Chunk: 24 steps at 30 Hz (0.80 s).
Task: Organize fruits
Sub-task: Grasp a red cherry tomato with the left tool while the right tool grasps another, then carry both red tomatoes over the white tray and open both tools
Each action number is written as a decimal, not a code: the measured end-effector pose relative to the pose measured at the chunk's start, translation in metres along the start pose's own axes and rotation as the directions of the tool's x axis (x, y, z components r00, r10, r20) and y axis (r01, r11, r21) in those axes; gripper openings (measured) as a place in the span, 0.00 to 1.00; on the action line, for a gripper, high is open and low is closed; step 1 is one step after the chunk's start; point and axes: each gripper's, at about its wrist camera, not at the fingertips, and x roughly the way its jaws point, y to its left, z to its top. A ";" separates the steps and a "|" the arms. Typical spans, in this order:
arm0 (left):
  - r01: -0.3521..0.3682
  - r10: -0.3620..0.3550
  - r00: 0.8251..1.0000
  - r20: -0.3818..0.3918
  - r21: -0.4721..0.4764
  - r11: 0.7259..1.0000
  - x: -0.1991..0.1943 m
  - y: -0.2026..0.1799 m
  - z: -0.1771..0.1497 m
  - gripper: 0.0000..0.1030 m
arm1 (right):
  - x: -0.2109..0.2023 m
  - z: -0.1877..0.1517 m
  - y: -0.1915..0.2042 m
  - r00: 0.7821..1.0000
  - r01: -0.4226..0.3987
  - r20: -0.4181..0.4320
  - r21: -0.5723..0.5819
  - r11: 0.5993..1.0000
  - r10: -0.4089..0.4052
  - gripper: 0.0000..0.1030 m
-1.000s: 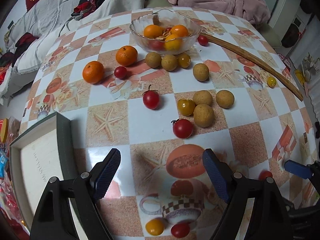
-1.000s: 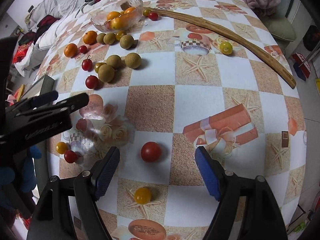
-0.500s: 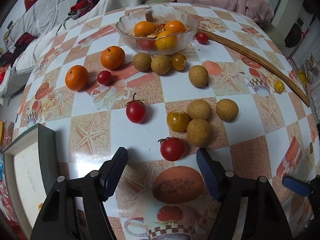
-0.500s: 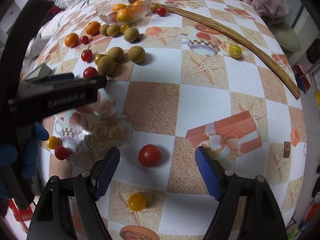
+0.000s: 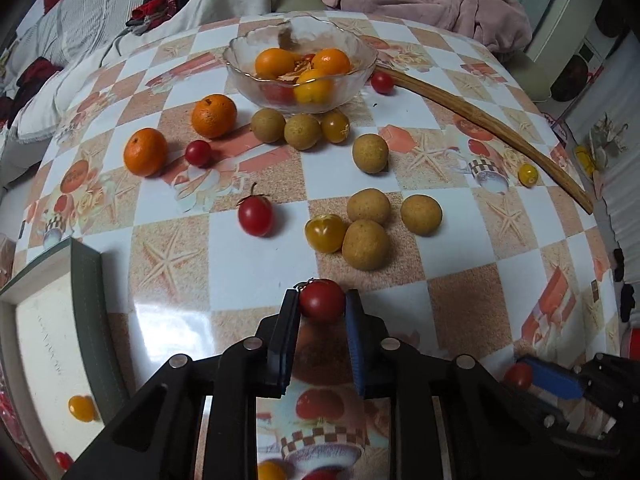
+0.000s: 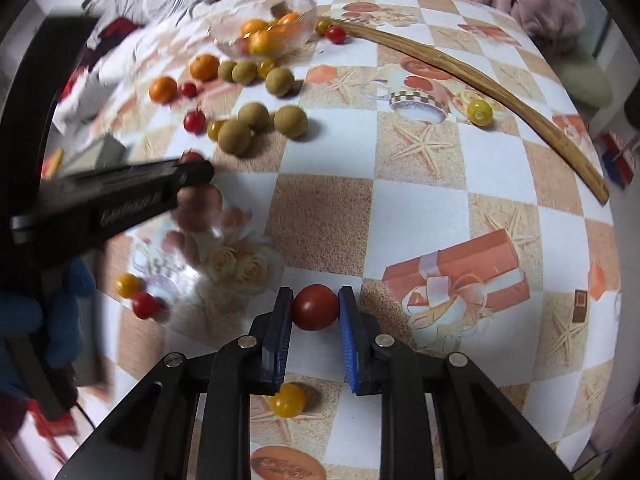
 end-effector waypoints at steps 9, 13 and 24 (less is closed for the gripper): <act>0.001 0.001 1.000 0.029 -0.069 0.998 -0.038 0.029 -0.023 0.23 | -0.014 0.005 0.010 1.000 -0.026 0.015 0.005 1.000 0.026 0.24; -0.011 0.016 0.999 0.041 -0.105 0.994 -0.053 0.047 -0.036 0.23 | -0.016 0.009 0.028 0.999 -0.041 0.018 -0.022 0.999 0.041 0.24; -0.098 0.116 0.991 0.059 -0.256 0.962 -0.087 0.135 -0.076 0.23 | -0.011 0.029 0.113 0.993 -0.115 0.008 -0.155 0.981 0.118 0.24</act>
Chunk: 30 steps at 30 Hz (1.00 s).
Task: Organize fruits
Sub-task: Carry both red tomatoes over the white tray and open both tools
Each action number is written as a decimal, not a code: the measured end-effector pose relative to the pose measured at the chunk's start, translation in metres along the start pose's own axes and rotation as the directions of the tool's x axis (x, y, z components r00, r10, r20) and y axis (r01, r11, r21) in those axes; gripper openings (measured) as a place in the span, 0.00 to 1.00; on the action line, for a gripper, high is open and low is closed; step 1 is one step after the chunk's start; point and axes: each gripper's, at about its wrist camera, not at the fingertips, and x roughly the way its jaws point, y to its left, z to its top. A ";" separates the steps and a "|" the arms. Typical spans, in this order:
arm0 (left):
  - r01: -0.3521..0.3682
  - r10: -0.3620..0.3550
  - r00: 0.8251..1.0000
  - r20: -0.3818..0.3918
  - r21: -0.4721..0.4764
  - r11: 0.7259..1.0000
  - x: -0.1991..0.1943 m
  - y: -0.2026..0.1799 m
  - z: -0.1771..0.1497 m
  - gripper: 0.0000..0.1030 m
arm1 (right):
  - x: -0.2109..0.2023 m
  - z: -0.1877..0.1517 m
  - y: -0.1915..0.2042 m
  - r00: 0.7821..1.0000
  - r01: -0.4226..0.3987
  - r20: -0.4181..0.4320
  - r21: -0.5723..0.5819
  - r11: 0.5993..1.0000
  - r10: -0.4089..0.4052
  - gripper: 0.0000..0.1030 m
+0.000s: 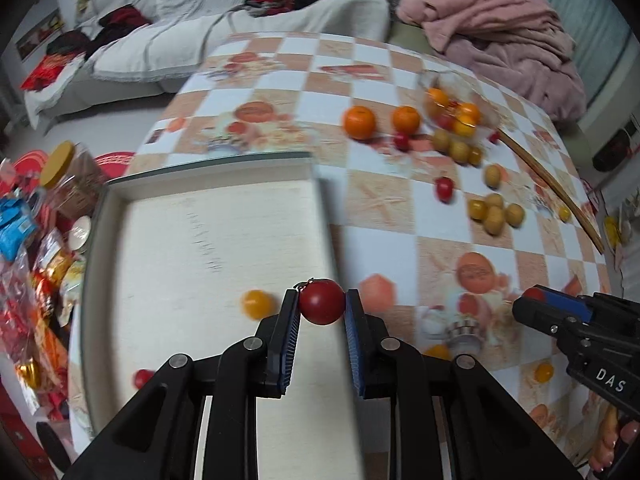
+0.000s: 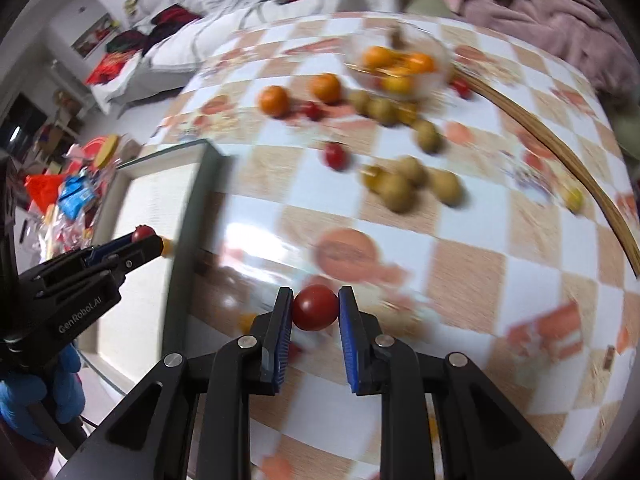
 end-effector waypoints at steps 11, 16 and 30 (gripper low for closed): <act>-0.091 0.094 0.995 0.018 -0.108 0.990 -0.001 0.084 -0.006 0.23 | 0.034 0.039 0.092 0.997 -0.073 -0.018 -0.132 0.989 0.071 0.24; -0.107 0.109 0.994 0.012 -0.118 0.987 0.013 0.103 -0.001 0.23 | 0.059 0.058 0.121 0.995 -0.094 -0.042 -0.156 0.983 0.089 0.24; -0.150 0.147 0.989 -0.034 -0.091 0.985 0.041 0.111 -0.002 0.24 | 0.115 0.085 0.150 0.993 -0.072 -0.108 -0.180 0.981 0.053 0.24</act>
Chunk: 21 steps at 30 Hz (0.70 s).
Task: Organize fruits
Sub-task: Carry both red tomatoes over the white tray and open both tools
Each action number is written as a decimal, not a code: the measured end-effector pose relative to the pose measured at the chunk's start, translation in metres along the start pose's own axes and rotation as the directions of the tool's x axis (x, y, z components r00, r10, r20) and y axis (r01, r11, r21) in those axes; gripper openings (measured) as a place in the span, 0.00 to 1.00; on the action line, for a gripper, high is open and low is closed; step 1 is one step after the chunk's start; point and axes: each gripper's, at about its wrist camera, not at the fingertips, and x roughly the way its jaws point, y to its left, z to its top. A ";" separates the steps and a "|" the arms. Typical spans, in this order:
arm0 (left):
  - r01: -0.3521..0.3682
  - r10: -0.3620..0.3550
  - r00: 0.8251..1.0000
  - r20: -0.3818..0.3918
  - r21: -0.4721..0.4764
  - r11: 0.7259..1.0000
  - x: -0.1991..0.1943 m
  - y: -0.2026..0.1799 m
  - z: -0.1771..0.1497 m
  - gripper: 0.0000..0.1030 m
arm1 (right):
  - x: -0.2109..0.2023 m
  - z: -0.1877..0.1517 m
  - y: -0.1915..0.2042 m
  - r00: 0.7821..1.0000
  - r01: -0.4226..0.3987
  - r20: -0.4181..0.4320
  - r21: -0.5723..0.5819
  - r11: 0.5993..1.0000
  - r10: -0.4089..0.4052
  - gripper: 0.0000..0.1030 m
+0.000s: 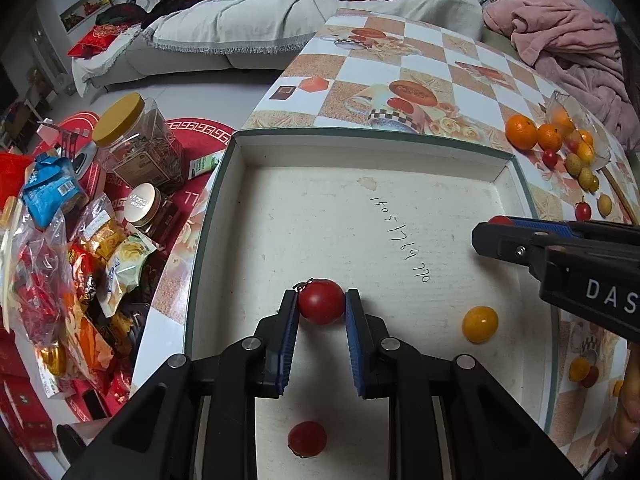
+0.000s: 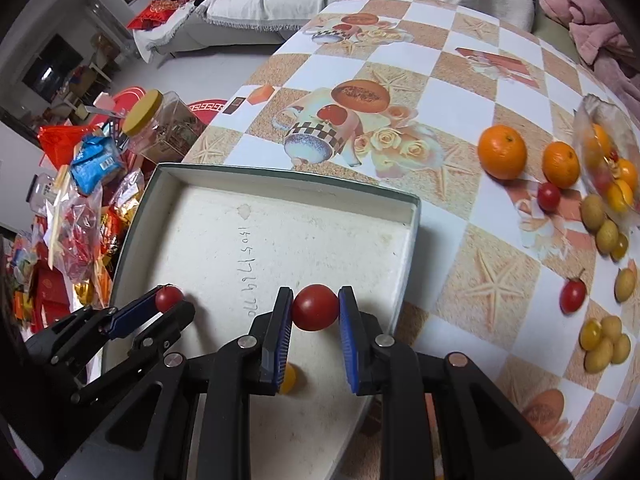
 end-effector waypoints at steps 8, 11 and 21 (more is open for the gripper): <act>-0.029 0.030 1.000 -0.006 0.031 0.999 0.003 -0.001 0.000 0.28 | 0.014 0.002 0.007 0.999 0.030 -0.021 -0.044 0.999 -0.031 0.25; -0.062 0.061 0.998 0.027 0.028 0.998 -0.002 0.000 -0.001 0.72 | 0.015 0.003 0.009 0.999 0.027 -0.029 -0.065 0.998 -0.029 0.30; -0.063 0.062 0.998 0.021 0.029 0.998 -0.011 0.002 0.000 0.72 | -0.020 0.008 0.002 0.997 -0.041 0.071 -0.010 0.999 0.042 0.77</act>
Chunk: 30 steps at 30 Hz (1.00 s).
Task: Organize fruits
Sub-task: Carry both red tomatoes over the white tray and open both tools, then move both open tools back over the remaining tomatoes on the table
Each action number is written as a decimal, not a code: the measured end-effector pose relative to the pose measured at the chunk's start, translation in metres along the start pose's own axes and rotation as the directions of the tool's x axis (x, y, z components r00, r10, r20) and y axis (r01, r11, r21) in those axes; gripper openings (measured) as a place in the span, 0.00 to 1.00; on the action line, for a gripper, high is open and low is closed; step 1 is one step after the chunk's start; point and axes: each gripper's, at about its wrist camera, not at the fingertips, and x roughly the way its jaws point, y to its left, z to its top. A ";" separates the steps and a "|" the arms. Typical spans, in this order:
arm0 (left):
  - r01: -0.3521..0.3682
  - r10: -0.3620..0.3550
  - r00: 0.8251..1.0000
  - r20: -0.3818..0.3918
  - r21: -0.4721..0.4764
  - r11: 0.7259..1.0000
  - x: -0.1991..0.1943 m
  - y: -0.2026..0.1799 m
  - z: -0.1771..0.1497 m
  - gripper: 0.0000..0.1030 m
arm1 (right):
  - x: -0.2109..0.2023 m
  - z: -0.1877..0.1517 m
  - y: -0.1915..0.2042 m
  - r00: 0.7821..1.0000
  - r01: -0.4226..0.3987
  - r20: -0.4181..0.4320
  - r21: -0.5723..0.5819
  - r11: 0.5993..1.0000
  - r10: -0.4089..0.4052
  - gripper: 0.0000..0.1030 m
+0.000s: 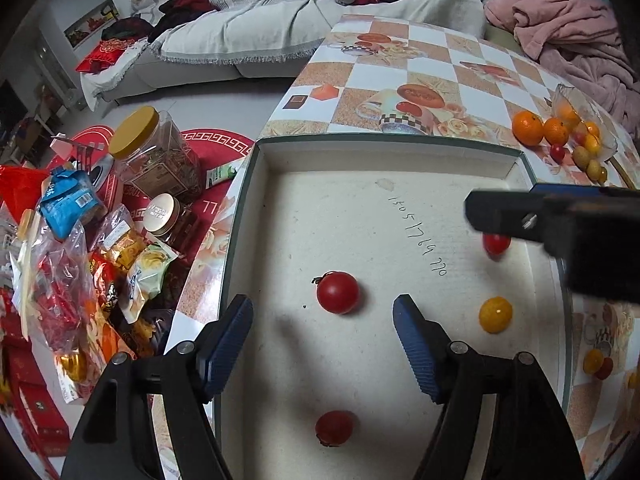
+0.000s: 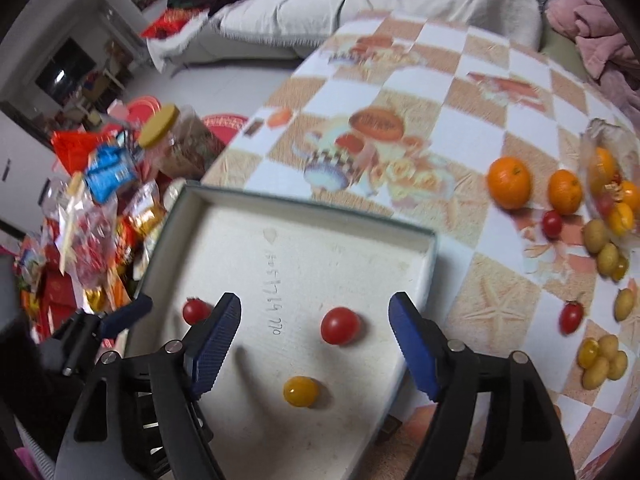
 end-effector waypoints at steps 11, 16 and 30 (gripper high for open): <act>0.063 -0.067 0.997 0.035 0.103 0.993 -0.030 -0.053 0.008 0.72 | -0.059 -0.044 -0.062 0.995 0.080 0.051 0.131 0.988 -0.088 0.77; 0.108 -0.116 0.992 0.043 0.162 0.981 -0.038 -0.093 0.017 0.72 | -0.078 -0.078 -0.108 0.989 0.135 0.030 0.219 0.966 -0.146 0.77; 0.196 -0.208 0.978 0.018 0.260 0.945 -0.027 -0.207 0.039 0.72 | -0.125 -0.129 -0.239 0.949 0.277 0.010 0.444 0.852 -0.314 0.77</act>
